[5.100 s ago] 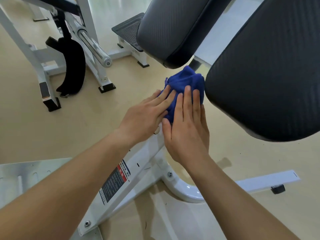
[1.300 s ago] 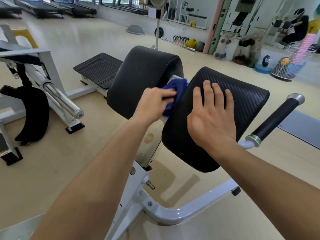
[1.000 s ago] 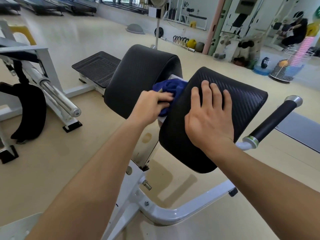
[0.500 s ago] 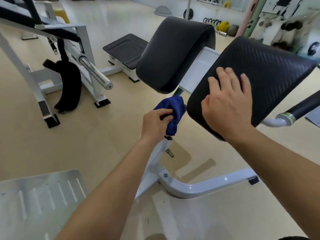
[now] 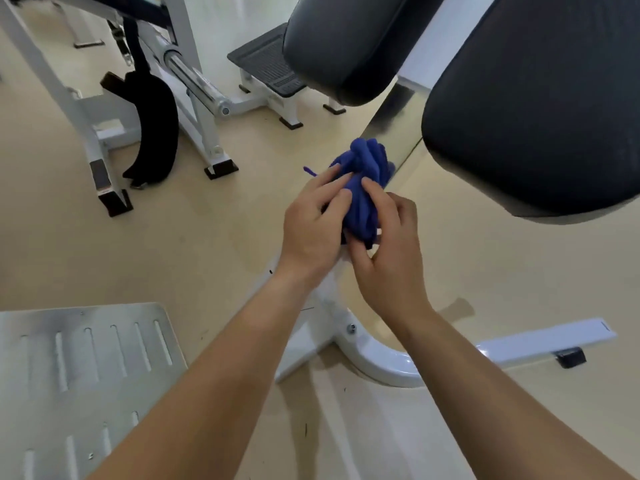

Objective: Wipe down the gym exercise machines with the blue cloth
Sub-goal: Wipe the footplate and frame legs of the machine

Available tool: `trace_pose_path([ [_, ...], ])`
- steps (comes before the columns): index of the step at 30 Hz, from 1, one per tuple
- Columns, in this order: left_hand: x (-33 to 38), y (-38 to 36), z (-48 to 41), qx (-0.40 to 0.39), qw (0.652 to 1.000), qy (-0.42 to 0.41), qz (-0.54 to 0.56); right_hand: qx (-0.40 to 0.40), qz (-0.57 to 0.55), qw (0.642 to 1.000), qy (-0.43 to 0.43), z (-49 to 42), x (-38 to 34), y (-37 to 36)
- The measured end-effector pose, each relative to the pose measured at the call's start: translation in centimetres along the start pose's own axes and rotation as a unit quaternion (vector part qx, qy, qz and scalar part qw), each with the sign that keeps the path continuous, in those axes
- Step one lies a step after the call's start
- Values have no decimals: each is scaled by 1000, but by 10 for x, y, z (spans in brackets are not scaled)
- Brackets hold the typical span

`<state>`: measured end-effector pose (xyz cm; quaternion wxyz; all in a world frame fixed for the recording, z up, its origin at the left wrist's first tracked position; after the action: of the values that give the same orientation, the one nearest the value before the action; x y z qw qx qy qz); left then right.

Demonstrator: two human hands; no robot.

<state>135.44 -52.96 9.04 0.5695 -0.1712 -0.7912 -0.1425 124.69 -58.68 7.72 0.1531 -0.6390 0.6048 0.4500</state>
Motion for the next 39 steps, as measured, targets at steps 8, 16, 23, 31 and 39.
trace_pose_path([
  [8,-1,-9,13,-15,958,-229,-173,184,-30,981,-59,18,27,28],
  [16,-1,-23,17,48,917,-306,-250,27,-125,979,-161,23,34,13],
  [23,11,-26,14,60,924,-295,-235,4,-59,989,-135,0,46,7],
  [31,26,-41,-1,60,931,-280,-226,20,-13,989,-148,-17,49,11],
  [39,23,-2,26,76,960,-144,-229,67,18,991,-114,4,41,50],
])
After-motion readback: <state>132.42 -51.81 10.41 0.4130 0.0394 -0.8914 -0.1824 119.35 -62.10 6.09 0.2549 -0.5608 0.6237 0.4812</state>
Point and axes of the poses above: each hand's wrist, its own z-axis away from the middle knuckle, its own y-axis out of the back of the hand, x = y × z, the point moved 4 cm from there along -z, towards the middle knuckle, and after that the axes turned 14 degrees about x, right-handed, at the moved point
